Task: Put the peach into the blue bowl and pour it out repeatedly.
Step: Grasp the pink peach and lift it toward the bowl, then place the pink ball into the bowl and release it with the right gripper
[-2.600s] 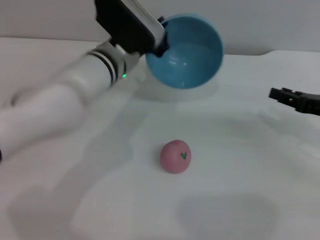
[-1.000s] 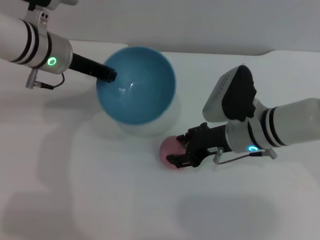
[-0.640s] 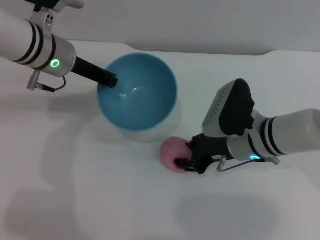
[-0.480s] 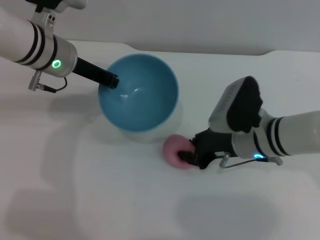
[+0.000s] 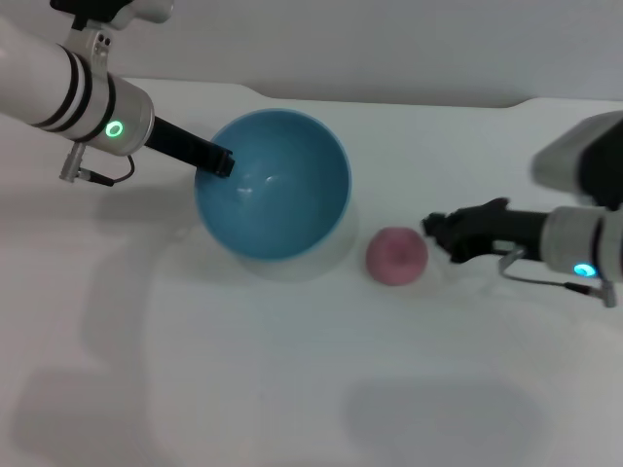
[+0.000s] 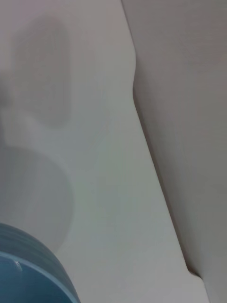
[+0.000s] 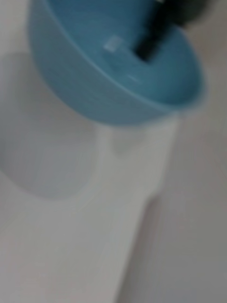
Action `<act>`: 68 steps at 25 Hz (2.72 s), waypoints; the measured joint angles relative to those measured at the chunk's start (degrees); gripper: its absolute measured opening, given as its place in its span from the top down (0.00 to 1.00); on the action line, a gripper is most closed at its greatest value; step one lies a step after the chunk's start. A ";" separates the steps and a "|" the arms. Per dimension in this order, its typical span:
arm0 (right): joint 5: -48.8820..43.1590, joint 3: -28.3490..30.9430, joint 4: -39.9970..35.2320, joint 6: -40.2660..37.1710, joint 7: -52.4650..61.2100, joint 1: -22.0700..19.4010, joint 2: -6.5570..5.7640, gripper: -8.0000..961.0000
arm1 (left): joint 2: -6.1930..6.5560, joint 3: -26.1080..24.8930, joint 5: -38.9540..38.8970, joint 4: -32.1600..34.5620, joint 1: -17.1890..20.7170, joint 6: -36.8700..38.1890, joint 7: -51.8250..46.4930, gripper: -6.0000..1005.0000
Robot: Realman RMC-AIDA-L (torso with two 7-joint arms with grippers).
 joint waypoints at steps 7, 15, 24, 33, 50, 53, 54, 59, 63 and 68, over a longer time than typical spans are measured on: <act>0.25 14.23 -4.32 -9.33 -4.38 -4.63 -0.03 0.98 | 0.03 3.47 0.03 -0.41 -0.07 -0.26 -0.02 1.00; -4.58 15.83 -2.51 -14.81 -1.17 -1.64 -0.13 0.99 | 0.03 4.03 -0.11 -0.51 -0.50 -0.05 -0.02 1.00; -13.38 13.32 5.17 -13.82 4.01 6.06 0.36 0.88 | 0.03 4.08 -0.02 -0.51 -1.06 -0.13 0.00 1.00; -12.97 7.39 7.98 -7.63 4.06 7.40 0.67 0.50 | 0.03 4.25 0.02 -0.51 -1.20 -0.13 0.02 1.00; -10.89 6.88 6.94 -5.88 4.11 6.58 0.68 0.47 | -0.03 4.95 -0.17 -0.51 -1.43 -0.62 0.01 1.00; -8.09 6.92 5.92 -6.04 4.09 5.58 0.42 0.62 | -0.20 5.53 -0.39 -0.51 -1.41 -1.21 0.01 1.00; -7.46 6.93 5.33 -6.07 3.98 5.06 0.30 0.63 | -0.22 5.88 -0.41 -0.51 -1.41 -1.27 0.01 1.00; -6.84 9.24 -0.17 -6.81 3.78 0.58 0.04 0.71 | -0.50 9.10 -0.68 -0.70 -1.57 -1.34 -0.78 1.00; -6.85 15.08 -6.42 -10.61 3.09 -3.22 0.00 0.77 | -0.34 14.06 -0.80 -0.90 -2.44 -1.19 -3.93 1.00; -5.88 23.45 -13.30 -24.46 -0.91 -5.06 0.01 0.84 | -0.45 21.48 -0.82 -1.23 -4.76 -0.23 -8.14 1.00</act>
